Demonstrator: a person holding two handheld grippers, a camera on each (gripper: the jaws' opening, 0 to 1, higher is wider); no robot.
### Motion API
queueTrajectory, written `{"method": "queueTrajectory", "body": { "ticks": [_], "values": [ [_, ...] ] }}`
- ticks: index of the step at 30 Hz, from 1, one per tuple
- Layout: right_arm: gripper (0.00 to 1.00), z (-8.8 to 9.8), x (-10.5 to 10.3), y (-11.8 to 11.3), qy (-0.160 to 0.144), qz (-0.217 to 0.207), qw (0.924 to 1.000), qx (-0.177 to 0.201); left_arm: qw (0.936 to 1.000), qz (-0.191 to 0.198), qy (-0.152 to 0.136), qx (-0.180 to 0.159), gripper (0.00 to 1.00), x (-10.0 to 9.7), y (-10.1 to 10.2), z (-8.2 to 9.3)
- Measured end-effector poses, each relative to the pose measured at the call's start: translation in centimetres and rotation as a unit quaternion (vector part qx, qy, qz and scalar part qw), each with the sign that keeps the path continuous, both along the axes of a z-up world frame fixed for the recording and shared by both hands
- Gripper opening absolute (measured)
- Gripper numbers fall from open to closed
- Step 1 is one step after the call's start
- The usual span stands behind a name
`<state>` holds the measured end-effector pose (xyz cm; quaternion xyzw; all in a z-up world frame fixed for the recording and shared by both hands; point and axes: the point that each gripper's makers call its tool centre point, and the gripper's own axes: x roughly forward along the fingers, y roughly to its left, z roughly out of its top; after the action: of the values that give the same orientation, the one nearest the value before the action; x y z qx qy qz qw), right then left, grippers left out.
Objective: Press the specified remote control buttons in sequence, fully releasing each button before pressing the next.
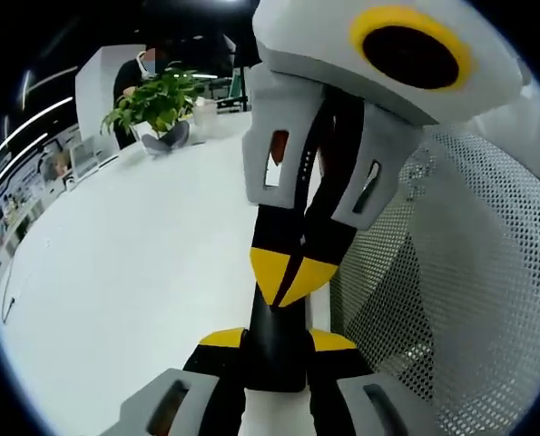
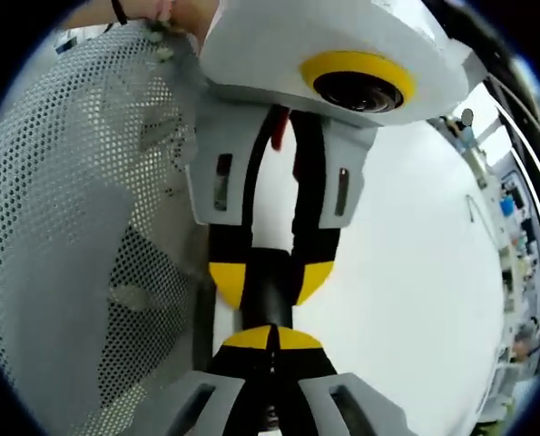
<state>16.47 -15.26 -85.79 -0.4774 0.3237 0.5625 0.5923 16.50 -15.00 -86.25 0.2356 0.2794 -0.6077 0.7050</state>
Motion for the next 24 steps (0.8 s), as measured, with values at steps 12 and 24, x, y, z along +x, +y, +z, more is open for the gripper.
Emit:
{"method": "queueTrajectory", "body": {
  "ticks": [12,24],
  "values": [
    [0.0,0.1,-0.3,-0.2,0.032,-0.011,0.9991,0.025,1.0,0.001,0.001,0.0,0.25,0.0,-0.1,0.0],
    [0.07,0.3,-1.1,-0.2,0.09,-0.031,0.9897,0.106,0.9998,0.005,0.002,0.017,0.25,0.0,-0.1,-0.1]
  ]
}}
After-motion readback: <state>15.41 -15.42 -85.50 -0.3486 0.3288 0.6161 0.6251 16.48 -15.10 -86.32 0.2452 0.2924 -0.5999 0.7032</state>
